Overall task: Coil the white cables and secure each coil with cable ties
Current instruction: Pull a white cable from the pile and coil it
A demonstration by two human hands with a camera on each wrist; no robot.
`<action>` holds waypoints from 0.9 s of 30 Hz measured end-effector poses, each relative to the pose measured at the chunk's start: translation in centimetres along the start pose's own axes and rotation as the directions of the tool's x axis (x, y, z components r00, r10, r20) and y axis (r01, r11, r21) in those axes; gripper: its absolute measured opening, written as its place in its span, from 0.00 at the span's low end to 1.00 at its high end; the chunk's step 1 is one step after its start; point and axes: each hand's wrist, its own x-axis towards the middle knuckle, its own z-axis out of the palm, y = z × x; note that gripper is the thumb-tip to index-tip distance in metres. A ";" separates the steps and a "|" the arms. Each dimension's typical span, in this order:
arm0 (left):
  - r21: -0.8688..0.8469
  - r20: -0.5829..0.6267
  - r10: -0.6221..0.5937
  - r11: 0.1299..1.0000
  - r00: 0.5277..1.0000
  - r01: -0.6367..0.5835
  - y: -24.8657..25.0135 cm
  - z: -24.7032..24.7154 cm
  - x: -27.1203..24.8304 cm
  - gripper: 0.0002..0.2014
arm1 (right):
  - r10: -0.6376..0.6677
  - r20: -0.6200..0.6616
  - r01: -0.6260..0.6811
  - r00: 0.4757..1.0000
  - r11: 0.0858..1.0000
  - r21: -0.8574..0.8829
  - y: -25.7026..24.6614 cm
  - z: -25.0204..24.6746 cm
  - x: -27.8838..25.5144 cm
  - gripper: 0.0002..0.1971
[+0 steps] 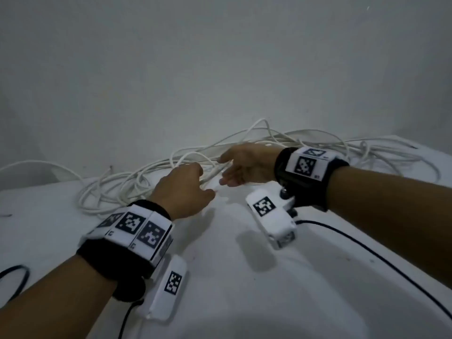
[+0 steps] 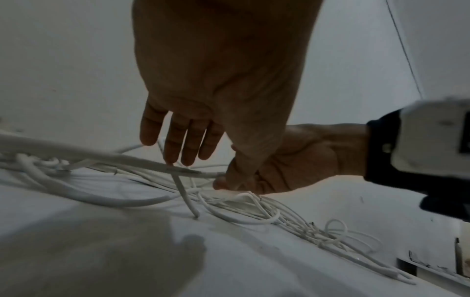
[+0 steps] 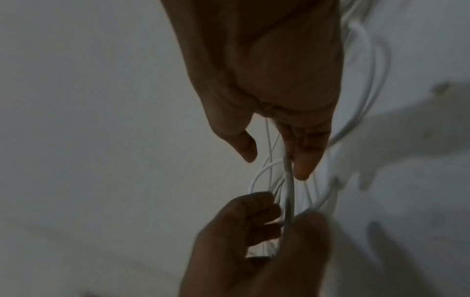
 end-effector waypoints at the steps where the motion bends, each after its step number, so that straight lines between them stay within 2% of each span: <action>1: 0.016 0.012 -0.002 1.000 1.000 0.002 -0.2 0.2 0.1 0.21 | 0.015 -0.008 -0.015 1.000 0.999 0.036 0.0 0.8 0.5 0.13; 4: 0.059 -0.075 0.045 0.997 0.996 -0.041 -0.7 0.5 -0.1 0.22 | 0.024 -0.092 -0.019 0.995 0.998 0.054 0.1 2.2 1.0 0.06; 7: 0.085 -0.129 0.092 0.993 0.987 -0.082 -0.5 -0.4 -1.0 0.25 | -0.059 -0.179 0.081 0.982 0.990 0.116 -0.4 2.1 0.1 0.12; 9: 0.090 -0.179 0.105 0.992 0.978 -0.090 -0.4 -1.7 -1.7 0.22 | -0.153 -0.184 0.182 0.971 0.972 0.149 -1.9 1.5 -1.9 0.14; 11: 0.021 -0.222 0.091 0.996 0.971 -0.088 -0.5 -3.0 -2.7 0.11 | -0.221 -0.190 0.261 0.957 0.940 0.220 -3.9 0.4 -4.2 0.15; 12: -0.061 -0.234 0.070 0.994 0.970 -0.087 -0.6 -3.6 -3.2 0.11 | -0.247 -0.197 0.292 0.949 0.923 0.250 -4.9 -0.2 -5.4 0.16; 14: -0.210 -0.215 0.038 0.974 0.976 -0.084 -0.8 -4.6 -4.3 0.19 | -0.285 -0.200 0.334 0.937 0.900 0.281 -6.5 -1.4 -7.9 0.16; 17: -0.300 -0.221 0.085 0.942 0.971 -0.151 0.2 -5.7 -6.6 0.23 | -0.355 -0.205 0.404 0.912 0.863 0.302 -8.3 -2.8 -10.8 0.16; 20: -0.358 -0.301 0.161 0.895 0.940 -0.268 1.8 -6.7 -8.4 0.28 | -0.418 -0.225 0.472 0.880 0.818 0.329 -9.7 -3.7 -12.8 0.15; 22: -0.353 -0.352 0.206 0.874 0.913 -0.334 2.5 -7.2 -9.0 0.27 | -0.441 -0.233 0.498 0.867 0.800 0.336 -10.1 -4.2 -13.8 0.13; 25: -0.214 -0.440 0.313 0.874 0.842 -0.437 3.0 -8.3 -9.2 0.21 | -0.500 -0.253 0.560 0.828 0.747 0.358 -10.6 -5.1 -15.0 0.11; 27: -0.145 -0.485 0.347 0.874 0.803 -0.465 3.4 -9.3 -9.0 0.21 | -0.547 -0.271 0.610 0.792 0.688 0.394 -11.1 -5.8 -15.7 0.08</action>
